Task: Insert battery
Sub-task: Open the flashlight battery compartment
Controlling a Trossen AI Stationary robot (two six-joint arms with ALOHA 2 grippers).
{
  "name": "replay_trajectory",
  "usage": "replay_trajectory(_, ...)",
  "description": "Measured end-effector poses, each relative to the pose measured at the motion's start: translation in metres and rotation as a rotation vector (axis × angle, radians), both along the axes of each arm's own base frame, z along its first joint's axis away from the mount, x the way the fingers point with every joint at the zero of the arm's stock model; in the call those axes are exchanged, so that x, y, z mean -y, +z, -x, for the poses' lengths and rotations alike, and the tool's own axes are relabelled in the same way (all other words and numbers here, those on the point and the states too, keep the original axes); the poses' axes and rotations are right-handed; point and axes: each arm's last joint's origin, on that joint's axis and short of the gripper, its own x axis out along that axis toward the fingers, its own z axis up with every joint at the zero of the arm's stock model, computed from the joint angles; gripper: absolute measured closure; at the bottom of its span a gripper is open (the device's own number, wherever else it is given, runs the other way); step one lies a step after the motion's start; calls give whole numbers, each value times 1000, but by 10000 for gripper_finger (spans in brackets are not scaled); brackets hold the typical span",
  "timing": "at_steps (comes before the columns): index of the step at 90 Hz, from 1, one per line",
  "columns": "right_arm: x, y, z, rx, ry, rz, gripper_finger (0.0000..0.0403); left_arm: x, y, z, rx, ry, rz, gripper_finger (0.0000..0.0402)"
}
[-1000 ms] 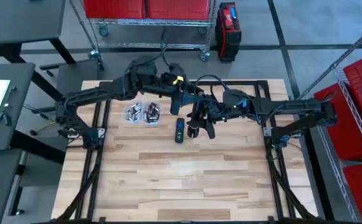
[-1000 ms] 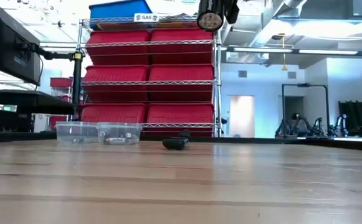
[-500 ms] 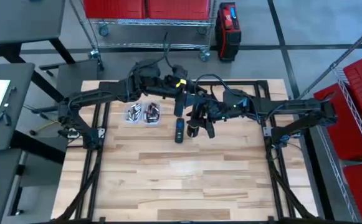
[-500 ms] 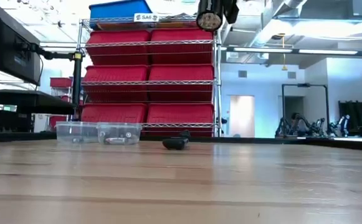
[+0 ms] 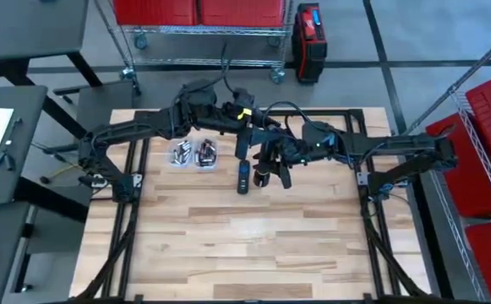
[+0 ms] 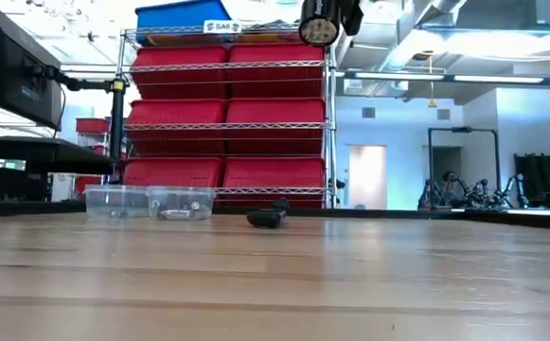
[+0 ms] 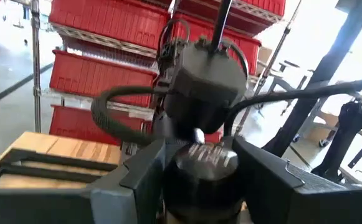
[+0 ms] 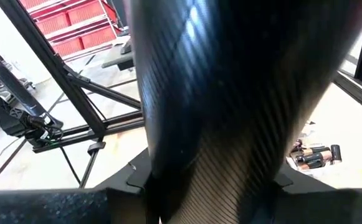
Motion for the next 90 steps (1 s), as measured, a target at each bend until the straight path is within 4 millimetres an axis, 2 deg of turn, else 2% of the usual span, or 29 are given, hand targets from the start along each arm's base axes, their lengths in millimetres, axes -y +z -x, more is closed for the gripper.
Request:
replay_trajectory(9, 0, 0, 0, 0, 0, 0, 265, 0, 0, 0, 2, 0, 0, 238)
replay_trajectory(20, 0, 0, 0, -1, -1, -2, 265, 0, 0, 0, 2, 5, -1, 264)
replay_trajectory(30, 2, -1, 0, -14, -15, 0, 265, 0, 0, 0, -4, 27, -3, 264)
replay_trajectory(64, 10, -13, 5, -151, -336, 95, 265, 0, -6, -2, -62, 353, -49, 264)
replay_trajectory(81, 13, -18, 8, -205, -405, 123, 265, 0, 1, 3, -21, 379, -82, 264)
replay_trajectory(90, 14, -20, 9, -238, -404, 133, 265, 1, 11, 13, 1, 384, -108, 264)
